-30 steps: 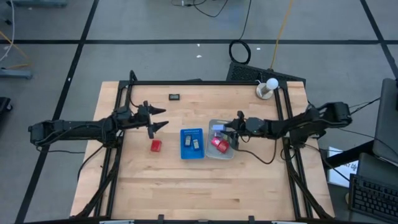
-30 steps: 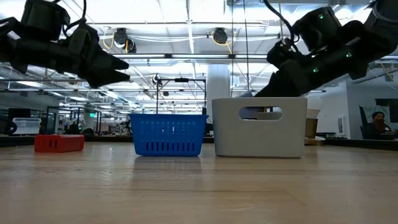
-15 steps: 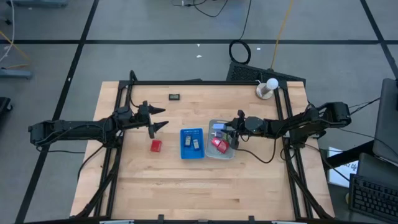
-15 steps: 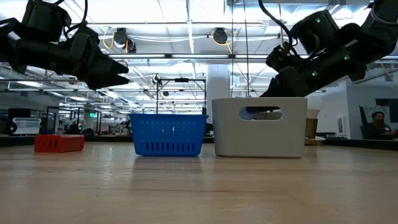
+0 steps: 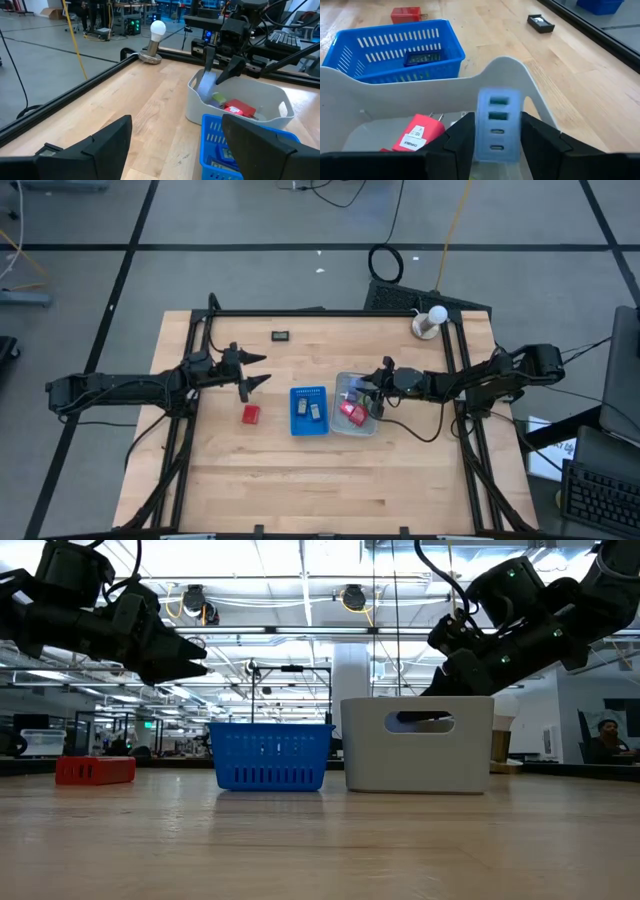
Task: Pick & Place Office items
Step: Put the light blue charger adapter into the gray bin, then put the red charger adapter into the gray bin
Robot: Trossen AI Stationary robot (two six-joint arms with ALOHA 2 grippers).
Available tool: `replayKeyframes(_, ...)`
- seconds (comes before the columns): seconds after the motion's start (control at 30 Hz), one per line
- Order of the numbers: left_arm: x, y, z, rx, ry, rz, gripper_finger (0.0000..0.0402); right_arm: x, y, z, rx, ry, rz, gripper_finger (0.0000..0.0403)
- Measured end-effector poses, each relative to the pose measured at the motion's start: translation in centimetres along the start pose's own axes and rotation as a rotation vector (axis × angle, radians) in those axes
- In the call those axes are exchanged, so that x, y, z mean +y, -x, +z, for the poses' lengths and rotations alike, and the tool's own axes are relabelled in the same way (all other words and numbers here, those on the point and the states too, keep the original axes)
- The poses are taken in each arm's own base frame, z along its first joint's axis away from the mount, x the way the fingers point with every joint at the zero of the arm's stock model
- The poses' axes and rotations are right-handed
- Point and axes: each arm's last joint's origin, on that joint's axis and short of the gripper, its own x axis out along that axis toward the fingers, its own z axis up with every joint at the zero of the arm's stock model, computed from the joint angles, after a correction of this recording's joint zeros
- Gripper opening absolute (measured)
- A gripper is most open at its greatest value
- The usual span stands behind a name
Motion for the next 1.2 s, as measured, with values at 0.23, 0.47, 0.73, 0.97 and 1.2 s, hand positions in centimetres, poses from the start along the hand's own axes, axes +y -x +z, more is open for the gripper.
replayKeyframes(0.23,0.0,0.0,0.0,0.0,0.001,0.0,0.032,0.0,0.0,0.0,0.0,0.002,-0.003,0.0143)
replayKeyframes(0.47,0.0,0.0,0.0,0.0,0.001,0.0,0.0327,0.0,0.0,0.3,-0.027,-0.003,0.005,0.0143)
replayKeyframes(0.73,0.0,0.0,0.0,0.002,0.001,0.001,0.0311,0.7,0.5,1.4,-0.123,0.03,0.04,0.0144)
replayKeyframes(0.97,0.0,0.0,0.4,-0.041,0.028,-0.005,0.0307,1.6,2.3,3.0,-0.217,0.039,0.092,0.0144)
replayKeyframes(1.2,-0.1,0.0,0.7,-0.072,0.104,-0.012,0.0322,2.6,4.9,5.0,-0.339,0.054,0.377,0.0144)
